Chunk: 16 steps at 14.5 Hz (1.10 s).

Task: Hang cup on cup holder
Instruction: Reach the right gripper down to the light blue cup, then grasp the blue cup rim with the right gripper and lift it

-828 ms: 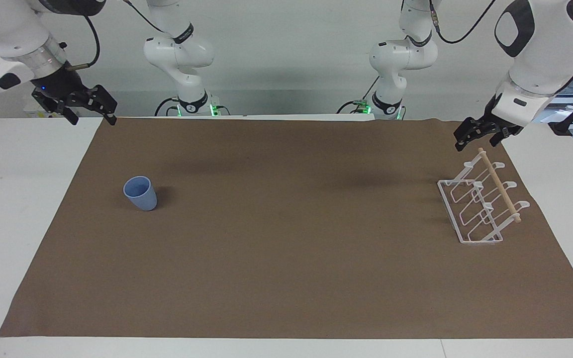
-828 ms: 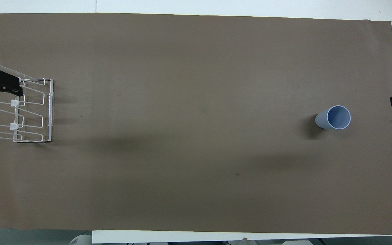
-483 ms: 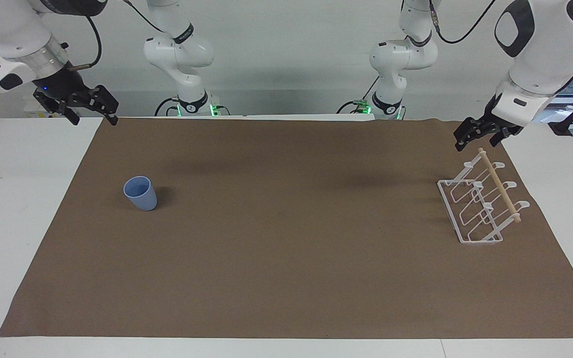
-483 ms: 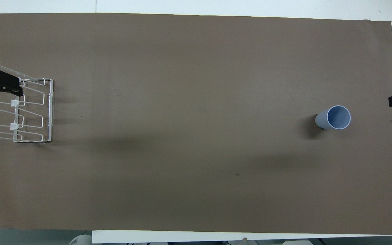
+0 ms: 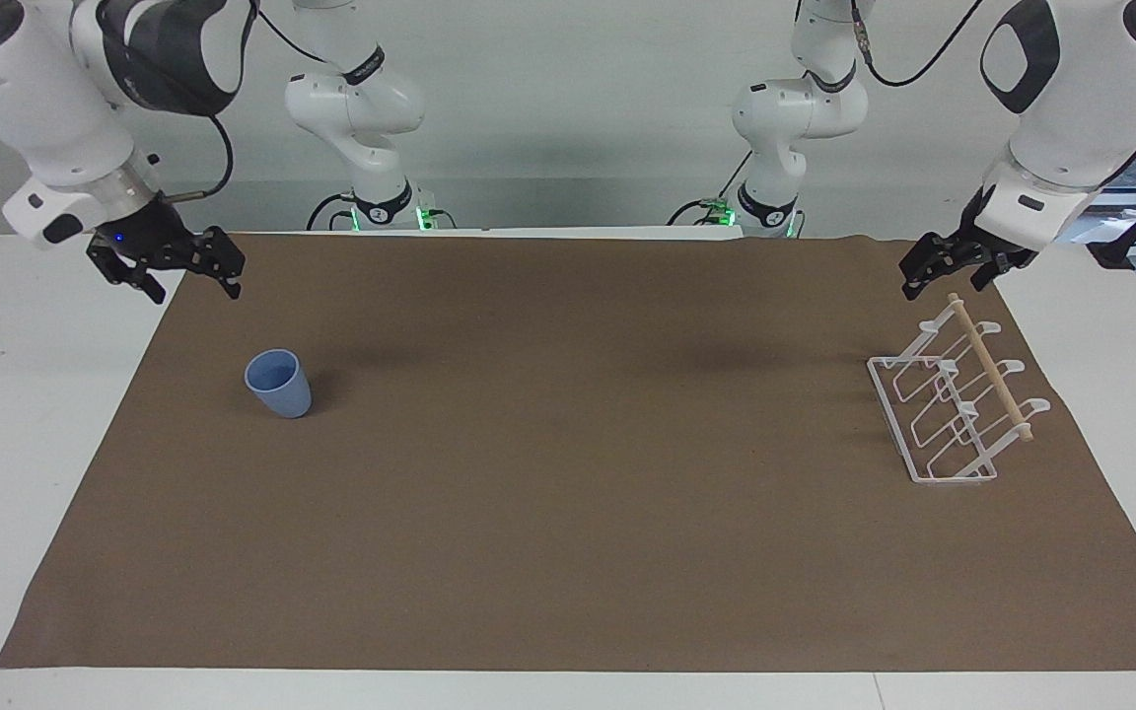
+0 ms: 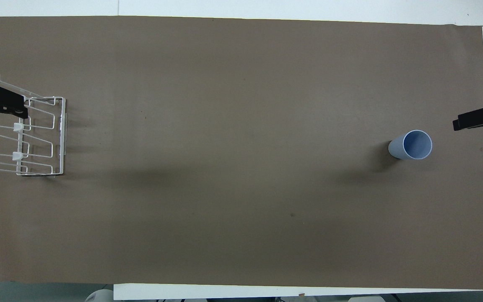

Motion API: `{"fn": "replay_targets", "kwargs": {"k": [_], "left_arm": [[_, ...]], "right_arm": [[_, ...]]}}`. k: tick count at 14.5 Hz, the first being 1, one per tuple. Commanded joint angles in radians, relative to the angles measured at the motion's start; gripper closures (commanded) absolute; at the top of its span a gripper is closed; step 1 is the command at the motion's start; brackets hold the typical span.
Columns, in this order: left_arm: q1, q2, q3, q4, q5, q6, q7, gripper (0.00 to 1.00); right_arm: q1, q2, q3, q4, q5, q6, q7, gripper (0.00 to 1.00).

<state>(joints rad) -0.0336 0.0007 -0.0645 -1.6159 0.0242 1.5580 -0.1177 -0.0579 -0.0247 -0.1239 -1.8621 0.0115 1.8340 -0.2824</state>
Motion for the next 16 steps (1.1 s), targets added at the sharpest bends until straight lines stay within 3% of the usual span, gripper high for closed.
{"fn": "replay_targets", "kwargs": {"k": [1,6,8,11,14,16], "left_arm": [[-0.008,-0.004,0.014,-0.001,-0.003,-0.012,0.013,0.0],[-0.008,-0.004,0.014,-0.001,-0.004,-0.012,0.013,0.0],[-0.008,-0.004,0.014,-0.001,-0.003,-0.012,0.013,0.0],[-0.008,-0.004,0.014,-0.001,-0.003,-0.012,0.013,0.0],[-0.008,-0.004,0.014,-0.001,-0.003,-0.012,0.013,0.0],[-0.008,-0.004,0.014,-0.001,-0.003,-0.012,0.013,0.0]], "right_arm": [[-0.014,0.018,0.007,-0.141,-0.012,0.16,-0.044,0.05],[-0.049,0.041,0.007,-0.278,-0.012,0.287,-0.141,0.12],[-0.045,0.078,0.007,-0.288,-0.012,0.333,-0.139,0.15],[-0.042,0.072,0.007,-0.314,-0.012,0.335,-0.141,0.2],[-0.042,0.083,0.007,-0.321,-0.012,0.34,-0.149,0.42],[-0.039,0.083,0.007,-0.322,-0.012,0.338,-0.147,0.62]]}}
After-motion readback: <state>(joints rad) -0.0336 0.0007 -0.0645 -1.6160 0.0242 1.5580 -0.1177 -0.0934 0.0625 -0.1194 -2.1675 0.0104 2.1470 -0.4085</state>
